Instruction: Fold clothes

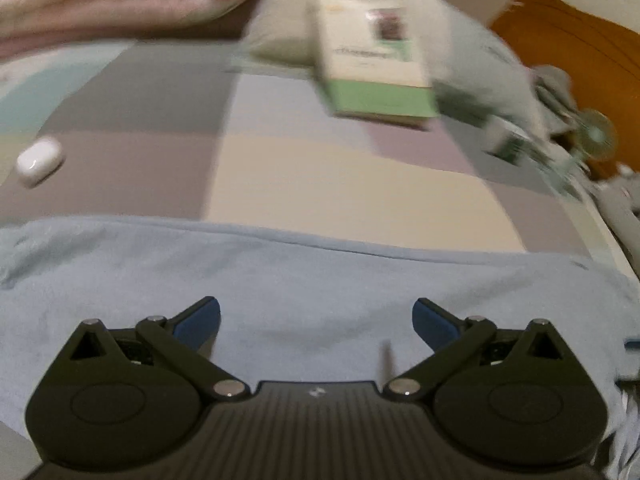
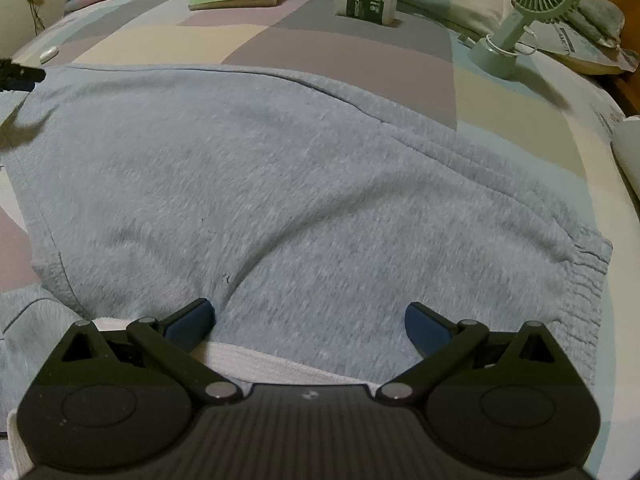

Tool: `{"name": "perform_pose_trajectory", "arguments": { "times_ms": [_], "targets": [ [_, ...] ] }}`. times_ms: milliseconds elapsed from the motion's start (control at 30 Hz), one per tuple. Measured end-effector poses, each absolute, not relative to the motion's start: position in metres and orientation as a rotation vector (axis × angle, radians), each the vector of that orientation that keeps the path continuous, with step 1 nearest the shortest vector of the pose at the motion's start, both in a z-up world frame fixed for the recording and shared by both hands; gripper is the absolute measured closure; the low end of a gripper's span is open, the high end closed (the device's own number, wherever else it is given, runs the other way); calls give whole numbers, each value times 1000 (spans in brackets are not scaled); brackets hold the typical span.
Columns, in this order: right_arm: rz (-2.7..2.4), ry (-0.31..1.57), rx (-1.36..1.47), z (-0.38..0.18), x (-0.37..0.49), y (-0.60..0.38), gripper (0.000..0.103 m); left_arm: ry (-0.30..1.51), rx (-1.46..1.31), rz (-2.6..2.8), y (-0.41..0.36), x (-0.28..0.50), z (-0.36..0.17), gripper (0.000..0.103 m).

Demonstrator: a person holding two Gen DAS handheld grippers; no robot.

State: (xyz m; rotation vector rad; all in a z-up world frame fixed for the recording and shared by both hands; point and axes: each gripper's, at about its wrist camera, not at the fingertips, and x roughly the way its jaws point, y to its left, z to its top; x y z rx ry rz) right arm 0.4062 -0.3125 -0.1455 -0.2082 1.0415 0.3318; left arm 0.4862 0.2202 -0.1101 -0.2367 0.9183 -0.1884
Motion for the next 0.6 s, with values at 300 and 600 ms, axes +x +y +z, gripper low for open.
{"name": "perform_pose_trajectory", "arguments": {
  "times_ms": [300, 600],
  "targets": [
    [317, 1045, -200, -145, 404, -311, 0, 852, -181, 188, 285, 518, -123, 2],
    [309, 1049, -195, -143, 404, -310, 0, 776, -103, -14, 228, 474, -93, 2]
  ]
}}
